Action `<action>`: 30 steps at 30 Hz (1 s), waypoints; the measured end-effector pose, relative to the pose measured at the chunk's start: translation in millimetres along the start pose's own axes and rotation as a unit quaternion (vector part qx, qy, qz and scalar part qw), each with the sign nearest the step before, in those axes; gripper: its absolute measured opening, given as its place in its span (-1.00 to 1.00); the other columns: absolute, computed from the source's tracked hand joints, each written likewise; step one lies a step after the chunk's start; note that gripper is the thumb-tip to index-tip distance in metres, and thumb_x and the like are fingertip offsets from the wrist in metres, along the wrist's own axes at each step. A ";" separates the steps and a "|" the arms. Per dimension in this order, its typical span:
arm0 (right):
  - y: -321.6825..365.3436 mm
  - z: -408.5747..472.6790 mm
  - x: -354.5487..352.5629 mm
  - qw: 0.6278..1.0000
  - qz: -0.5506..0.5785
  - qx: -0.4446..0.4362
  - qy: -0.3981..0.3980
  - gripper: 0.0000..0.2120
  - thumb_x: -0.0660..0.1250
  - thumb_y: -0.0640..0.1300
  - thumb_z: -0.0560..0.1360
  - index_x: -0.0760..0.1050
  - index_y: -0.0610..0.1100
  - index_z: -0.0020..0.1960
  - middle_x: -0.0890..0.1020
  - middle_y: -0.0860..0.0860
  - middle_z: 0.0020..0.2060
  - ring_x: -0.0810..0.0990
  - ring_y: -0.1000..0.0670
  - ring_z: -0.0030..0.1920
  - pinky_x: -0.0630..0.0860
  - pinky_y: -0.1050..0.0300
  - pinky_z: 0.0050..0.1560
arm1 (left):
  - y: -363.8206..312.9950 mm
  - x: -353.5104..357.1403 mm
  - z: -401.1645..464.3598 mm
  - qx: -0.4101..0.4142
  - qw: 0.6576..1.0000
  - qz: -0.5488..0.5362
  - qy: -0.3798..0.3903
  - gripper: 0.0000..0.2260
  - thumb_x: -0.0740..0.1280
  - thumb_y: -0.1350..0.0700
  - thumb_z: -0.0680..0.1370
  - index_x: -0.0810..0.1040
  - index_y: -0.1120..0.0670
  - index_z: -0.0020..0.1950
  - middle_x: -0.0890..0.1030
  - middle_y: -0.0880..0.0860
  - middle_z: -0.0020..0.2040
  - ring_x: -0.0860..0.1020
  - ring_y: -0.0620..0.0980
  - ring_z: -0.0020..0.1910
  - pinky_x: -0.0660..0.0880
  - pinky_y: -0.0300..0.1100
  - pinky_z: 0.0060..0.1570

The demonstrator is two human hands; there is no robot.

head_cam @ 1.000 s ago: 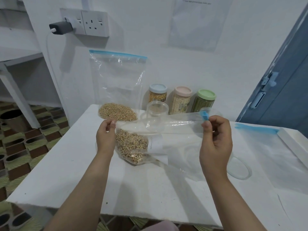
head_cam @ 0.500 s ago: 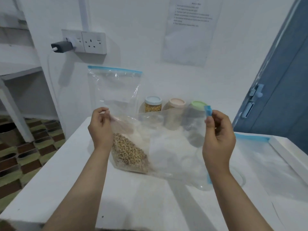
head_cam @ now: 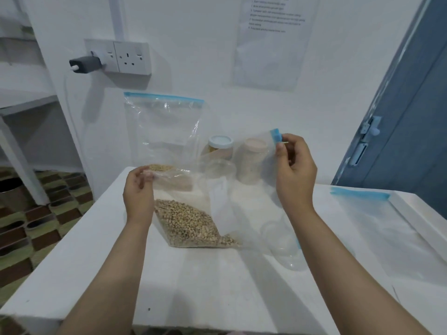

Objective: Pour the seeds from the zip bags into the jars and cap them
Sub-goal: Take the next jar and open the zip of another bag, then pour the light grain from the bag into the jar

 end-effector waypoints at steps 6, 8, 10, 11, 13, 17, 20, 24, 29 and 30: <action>5.9 8.9 8.3 0.998 -0.044 -0.051 0.018 -0.76 0.25 -0.21 0.64 0.55 -0.08 0.28 0.52 0.06 -0.21 0.44 0.19 -0.25 0.35 0.40 -0.13 | -11.1 5.2 -4.7 0.051 0.998 -0.007 -0.037 -0.99 0.29 0.16 0.65 0.47 0.06 0.05 0.62 0.04 -0.14 0.60 -0.17 -0.15 0.45 -0.44 -0.06; 9.1 12.3 5.2 0.997 -0.054 -0.064 0.006 -0.76 0.26 -0.23 0.63 0.56 -0.11 0.26 0.53 0.06 -0.22 0.45 0.18 -0.24 0.34 0.39 -0.13 | -17.0 9.5 -3.8 0.056 0.997 -0.022 -0.044 -0.95 0.28 0.18 0.65 0.47 0.03 0.01 0.61 0.01 -0.17 0.59 -0.22 -0.20 0.46 -0.42 -0.05; 14.5 14.1 0.8 0.995 -0.059 -0.076 -0.004 -0.76 0.26 -0.25 0.62 0.56 -0.11 0.25 0.53 0.07 -0.21 0.46 0.18 -0.23 0.34 0.39 -0.14 | -25.7 13.0 -1.3 0.066 0.996 -0.039 -0.050 -0.86 0.28 0.20 0.65 0.47 -0.04 -0.04 0.59 -0.03 -0.21 0.58 -0.20 -0.22 0.48 -0.36 -0.04; 17.7 15.1 -1.2 0.995 -0.060 -0.080 -0.009 -0.76 0.26 -0.24 0.62 0.56 -0.10 0.25 0.53 0.07 -0.22 0.45 0.18 -0.24 0.34 0.39 -0.14 | -30.4 15.3 0.3 0.071 0.995 -0.050 -0.052 -0.83 0.28 0.21 0.65 0.46 -0.07 -0.06 0.58 -0.04 -0.22 0.57 -0.19 -0.23 0.50 -0.32 -0.02; 24.5 18.8 -5.3 0.994 -0.058 -0.086 -0.017 -0.76 0.25 -0.23 0.62 0.55 -0.08 0.25 0.52 0.12 -0.23 0.45 0.19 -0.25 0.34 0.39 -0.15 | -39.9 21.2 4.3 0.073 0.993 -0.074 -0.055 -0.81 0.28 0.22 0.64 0.46 -0.07 -0.07 0.58 -0.07 -0.22 0.57 -0.20 -0.25 0.54 -0.25 0.01; 41.1 36.7 -14.3 0.993 -0.059 -0.101 -0.034 -0.74 0.25 -0.19 0.64 0.53 -0.08 0.30 0.51 0.11 -0.23 0.44 0.19 -0.24 0.35 0.38 -0.13 | -68.1 34.3 16.7 0.090 0.989 -0.104 -0.055 -0.82 0.29 0.22 0.64 0.46 -0.06 -0.08 0.58 -0.04 -0.21 0.57 -0.15 -0.27 0.55 -0.18 -0.03; 53.3 55.8 -18.2 0.993 -0.054 -0.092 -0.048 -0.72 0.26 -0.15 0.64 0.50 -0.05 0.34 0.51 0.13 -0.24 0.46 0.21 -0.23 0.39 0.40 -0.09 | -95.7 45.0 26.4 0.113 0.986 -0.115 -0.051 -0.81 0.29 0.22 0.63 0.46 -0.07 -0.08 0.58 -0.03 -0.21 0.58 -0.15 -0.26 0.54 -0.22 -0.06; 62.0 80.2 -24.8 0.995 -0.040 -0.057 -0.076 -0.71 0.30 -0.13 0.62 0.51 -0.04 0.33 0.52 0.16 -0.24 0.48 0.24 -0.26 0.46 0.35 -0.06 | -133.9 59.8 35.3 0.141 0.982 -0.122 -0.043 -0.79 0.28 0.23 0.63 0.45 -0.07 -0.09 0.57 -0.06 -0.22 0.55 -0.15 -0.27 0.52 -0.28 -0.10; 52.6 98.6 -37.7 0.994 -0.007 0.012 -0.106 -0.85 0.32 -0.10 0.61 0.55 0.01 0.17 0.58 0.09 -0.20 0.57 0.06 -0.17 0.60 0.03 0.00 | -165.4 76.5 43.6 0.165 0.977 -0.132 -0.028 -0.80 0.28 0.23 0.62 0.44 -0.06 -0.10 0.58 -0.05 -0.23 0.54 -0.13 -0.30 0.50 -0.31 -0.14; 47.4 101.1 -40.8 0.993 0.004 0.036 -0.110 -0.86 0.32 -0.10 0.61 0.56 -0.02 0.15 0.59 0.08 -0.20 0.56 0.06 -0.20 0.59 0.05 -0.03 | -169.7 78.7 43.8 0.166 0.977 -0.133 -0.028 -0.80 0.29 0.23 0.62 0.44 -0.06 -0.10 0.58 -0.05 -0.23 0.54 -0.13 -0.30 0.50 -0.32 -0.14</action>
Point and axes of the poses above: each hand's wrist, its own z-axis towards the middle knuckle, its own x-axis out of the palm, y = z × x, the point moved 6 cm from there along z, towards the middle knuckle
